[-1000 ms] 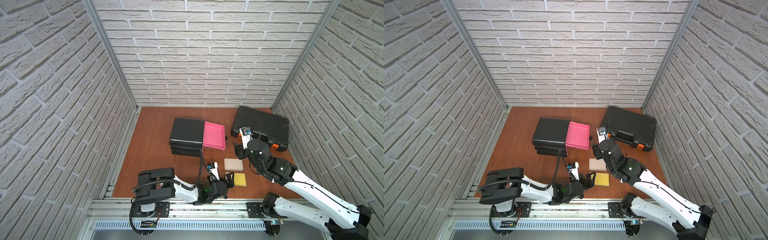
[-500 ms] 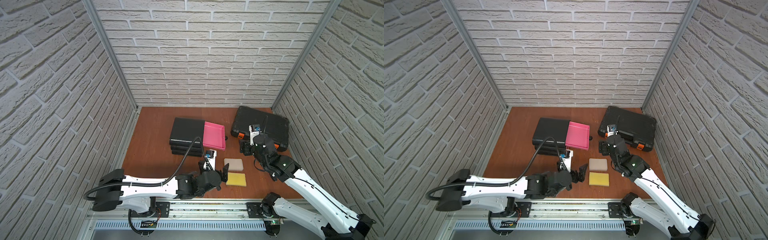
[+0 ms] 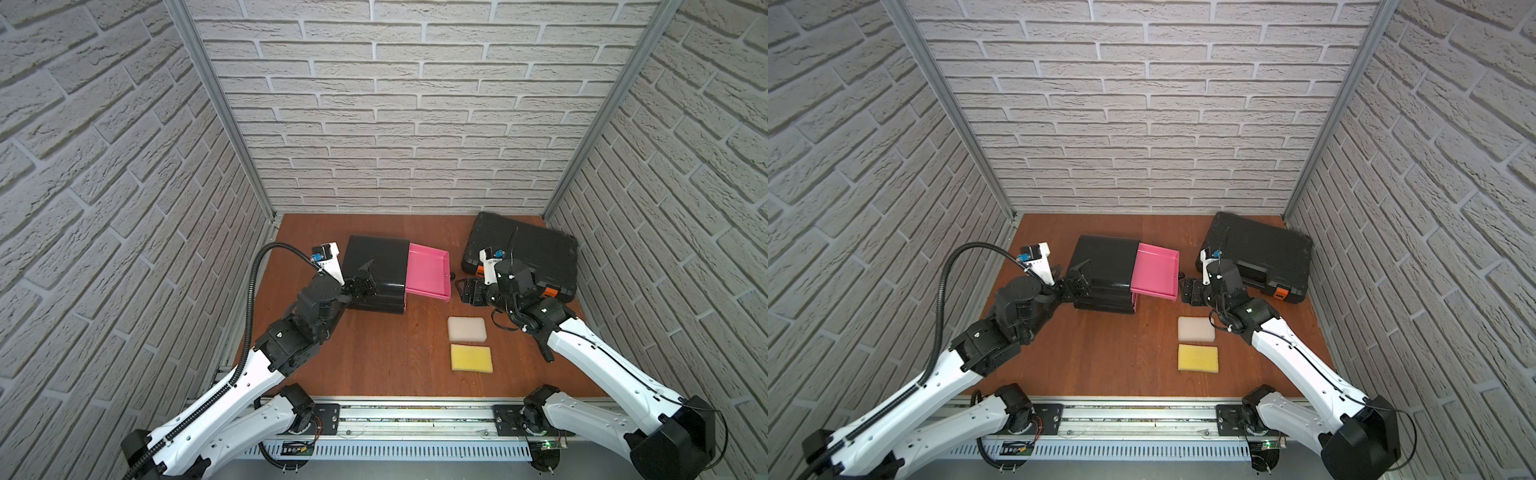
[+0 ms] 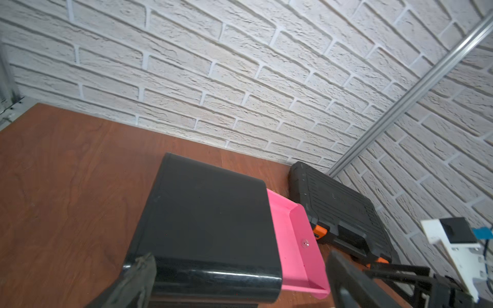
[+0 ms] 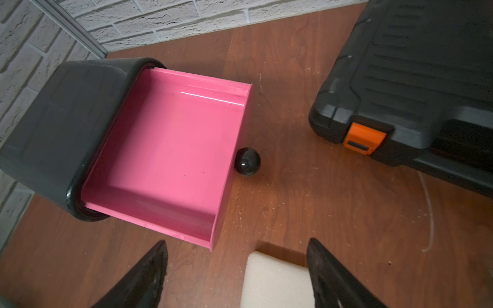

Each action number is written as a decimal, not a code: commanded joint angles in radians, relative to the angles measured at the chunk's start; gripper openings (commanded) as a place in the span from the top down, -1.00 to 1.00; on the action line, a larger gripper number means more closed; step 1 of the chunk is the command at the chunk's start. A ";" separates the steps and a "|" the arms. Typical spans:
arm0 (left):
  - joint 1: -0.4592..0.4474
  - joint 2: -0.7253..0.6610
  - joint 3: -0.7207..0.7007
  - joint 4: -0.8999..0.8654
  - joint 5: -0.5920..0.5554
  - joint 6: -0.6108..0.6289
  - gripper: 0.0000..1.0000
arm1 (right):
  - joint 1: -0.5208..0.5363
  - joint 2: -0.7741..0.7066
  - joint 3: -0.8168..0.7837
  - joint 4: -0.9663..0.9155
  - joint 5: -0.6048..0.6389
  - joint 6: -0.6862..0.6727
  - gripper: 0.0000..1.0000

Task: Take the sponge out of the drawer
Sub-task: Close the drawer of the storage box.

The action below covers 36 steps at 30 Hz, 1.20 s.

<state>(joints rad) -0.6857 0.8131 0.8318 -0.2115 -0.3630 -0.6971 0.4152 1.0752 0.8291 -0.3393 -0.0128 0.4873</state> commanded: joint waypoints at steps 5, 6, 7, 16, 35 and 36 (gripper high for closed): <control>0.208 0.052 -0.042 0.023 0.308 -0.028 -0.97 | -0.057 0.033 -0.062 0.200 -0.215 0.095 -0.61; 0.239 0.069 -0.041 0.024 0.343 -0.033 -0.96 | -0.064 0.044 -0.068 0.218 -0.241 0.103 -0.61; 0.271 0.086 -0.039 0.025 0.381 -0.042 -0.96 | -0.070 0.056 -0.071 0.229 -0.259 0.113 -0.61; 0.362 0.177 -0.025 0.016 0.490 -0.024 -0.96 | -0.085 0.126 -0.115 0.345 -0.359 0.155 -0.60; 0.465 0.236 -0.070 0.102 0.631 -0.049 -0.96 | -0.255 0.310 -0.243 0.851 -0.673 0.380 -0.62; 0.466 0.238 -0.069 0.103 0.633 -0.050 -0.96 | -0.256 0.327 -0.244 0.868 -0.683 0.385 -0.62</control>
<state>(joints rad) -0.2298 1.0504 0.7723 -0.1638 0.2440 -0.7380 0.1661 1.3830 0.5907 0.3573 -0.6136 0.8165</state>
